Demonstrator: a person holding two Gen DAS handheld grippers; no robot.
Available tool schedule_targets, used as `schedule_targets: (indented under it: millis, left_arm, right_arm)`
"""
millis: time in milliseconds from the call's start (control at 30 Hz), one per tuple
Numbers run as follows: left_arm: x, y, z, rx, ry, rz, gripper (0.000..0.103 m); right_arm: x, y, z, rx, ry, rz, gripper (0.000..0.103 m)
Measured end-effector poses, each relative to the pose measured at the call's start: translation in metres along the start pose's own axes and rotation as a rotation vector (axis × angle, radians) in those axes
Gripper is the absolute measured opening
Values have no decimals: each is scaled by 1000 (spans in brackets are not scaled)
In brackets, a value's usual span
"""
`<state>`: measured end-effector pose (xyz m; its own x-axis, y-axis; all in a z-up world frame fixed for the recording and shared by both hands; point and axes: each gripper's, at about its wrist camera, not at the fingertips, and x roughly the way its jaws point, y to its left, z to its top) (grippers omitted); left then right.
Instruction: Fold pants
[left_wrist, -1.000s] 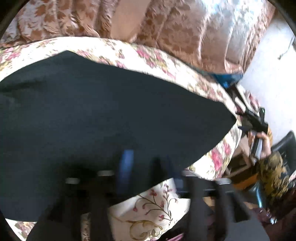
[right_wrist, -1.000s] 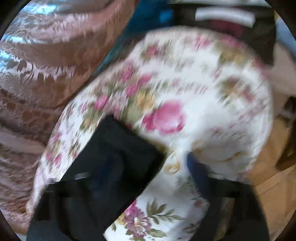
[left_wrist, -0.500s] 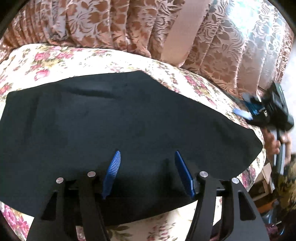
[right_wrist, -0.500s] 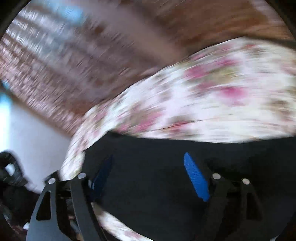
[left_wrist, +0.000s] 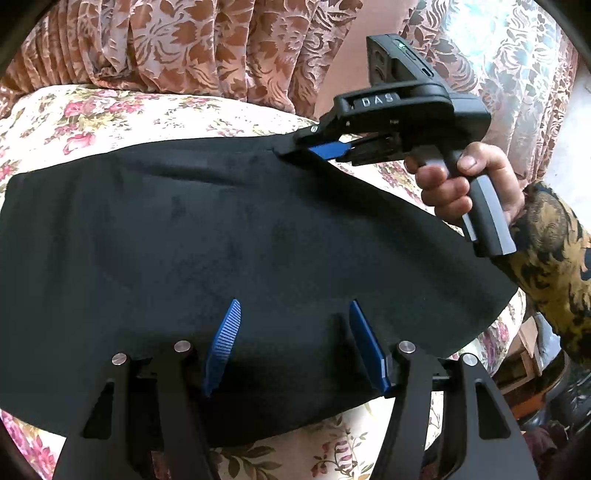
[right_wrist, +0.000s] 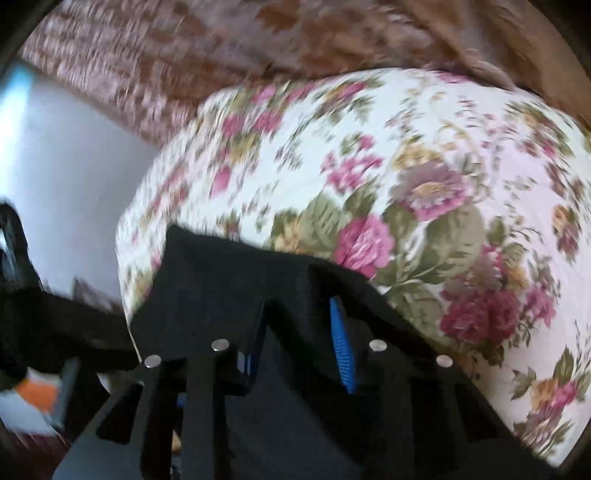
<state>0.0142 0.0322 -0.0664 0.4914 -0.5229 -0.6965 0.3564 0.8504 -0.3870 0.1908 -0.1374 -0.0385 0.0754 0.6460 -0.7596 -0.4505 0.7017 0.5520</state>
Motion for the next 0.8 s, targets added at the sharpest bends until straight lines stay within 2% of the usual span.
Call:
schedule_targets:
  millis: [33, 67, 100, 167, 233, 400, 533, 633, 667, 700, 800]
  left_arm:
    - [0, 0, 0, 0, -1, -3, 60]
    - [0, 0, 0, -1, -3, -6, 60]
    - [0, 0, 0, -3, -2, -6, 60]
    - [2, 3, 2, -18, 1, -6, 60]
    - [7, 5, 6, -34, 5, 9, 60]
    - [23, 8, 17, -53, 38, 55, 60]
    - [17, 8, 17, -54, 30, 28, 64]
    - [1, 25, 20, -161, 4, -34, 71]
    - [-7, 31, 21, -197, -13, -33, 71]
    - [-15, 39, 22, -228, -31, -26, 71]
    - [-53, 74, 19, -341, -102, 10, 71]
  right_arm:
    - [-1, 1, -1, -12, -6, -4, 29]
    - [-4, 3, -1, -24, -24, -18, 10]
    - [-8, 4, 0, -32, -50, -28, 8]
    - [-13, 9, 1, -61, -87, -40, 7]
    - [-12, 11, 3, -86, -106, -95, 6]
    - [28, -10, 9, -33, -47, -197, 6]
    - [26, -15, 4, 6, -81, -176, 10]
    - [12, -17, 3, 63, -117, -107, 39]
    - [3, -15, 1, 75, -152, -123, 68]
    - [-4, -11, -1, 79, -188, -135, 81]
    - [-22, -1, -9, 99, -246, -107, 80]
